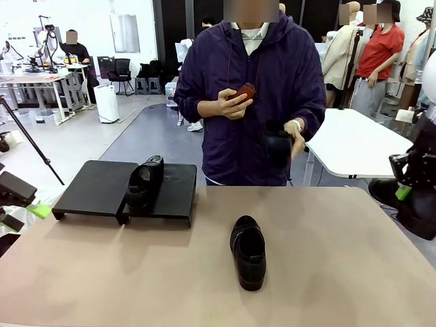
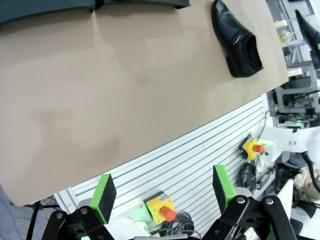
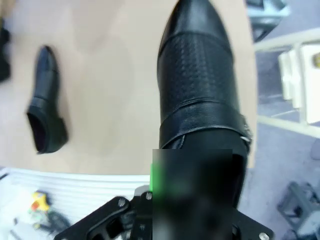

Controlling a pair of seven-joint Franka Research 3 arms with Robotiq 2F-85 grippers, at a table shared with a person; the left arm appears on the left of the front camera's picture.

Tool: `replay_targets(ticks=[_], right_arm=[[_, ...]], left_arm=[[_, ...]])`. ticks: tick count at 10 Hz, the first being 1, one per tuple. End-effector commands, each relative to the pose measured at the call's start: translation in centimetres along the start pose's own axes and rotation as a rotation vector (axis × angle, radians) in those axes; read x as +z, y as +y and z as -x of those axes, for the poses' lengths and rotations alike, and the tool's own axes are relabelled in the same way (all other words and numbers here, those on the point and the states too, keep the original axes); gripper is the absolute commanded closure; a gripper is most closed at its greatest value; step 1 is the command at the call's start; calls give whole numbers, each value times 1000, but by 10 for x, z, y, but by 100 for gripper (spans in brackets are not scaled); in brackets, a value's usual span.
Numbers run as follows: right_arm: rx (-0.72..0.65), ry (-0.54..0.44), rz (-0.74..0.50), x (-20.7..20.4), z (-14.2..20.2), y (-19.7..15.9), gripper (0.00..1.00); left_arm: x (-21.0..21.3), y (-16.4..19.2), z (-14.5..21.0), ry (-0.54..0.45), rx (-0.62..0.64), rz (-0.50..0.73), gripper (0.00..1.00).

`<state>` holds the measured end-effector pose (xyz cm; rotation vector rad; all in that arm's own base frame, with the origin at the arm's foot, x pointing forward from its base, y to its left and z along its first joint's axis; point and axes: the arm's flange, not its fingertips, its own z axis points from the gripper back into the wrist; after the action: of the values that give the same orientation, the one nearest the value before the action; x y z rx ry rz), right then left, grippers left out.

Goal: Organize the shoes by placing them on the stand.
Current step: Pick up one Shoe and place it in the middle of the table.

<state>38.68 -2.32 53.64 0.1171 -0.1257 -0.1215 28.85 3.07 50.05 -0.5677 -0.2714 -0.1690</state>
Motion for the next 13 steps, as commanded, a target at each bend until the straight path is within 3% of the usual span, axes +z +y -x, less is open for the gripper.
replay_targets(ticks=[1, 2, 3, 4, 5, 6, 9, 13], right_arm=[[133, -46, 74, -8, -20, 60, 100], [171, -20, 160, -6, -24, 76, 100], [173, 0, 207, 4, -19, 53, 100], [149, 22, 206, 21, -7, 5, 100], [124, 1, 260, 37, 11, -34, 100], [125, -36, 290, 48, 27, -48, 100], [15, -138, 231, 57, 51, -89, 100], [-28, -156, 190, 49, 48, -89, 100]], left_arm=[[-1, -1, 2, -5, 5, 19, 0], [-1, -1, 2, -5, 5, 19, 0], [-1, -1, 2, -5, 5, 19, 0], [-1, -1, 2, -5, 5, 19, 0], [-1, -1, 2, -5, 5, 19, 0], [-1, -1, 2, -5, 5, 19, 0], [-1, -1, 2, -5, 5, 19, 0], [-1, -1, 2, -5, 5, 19, 0]])
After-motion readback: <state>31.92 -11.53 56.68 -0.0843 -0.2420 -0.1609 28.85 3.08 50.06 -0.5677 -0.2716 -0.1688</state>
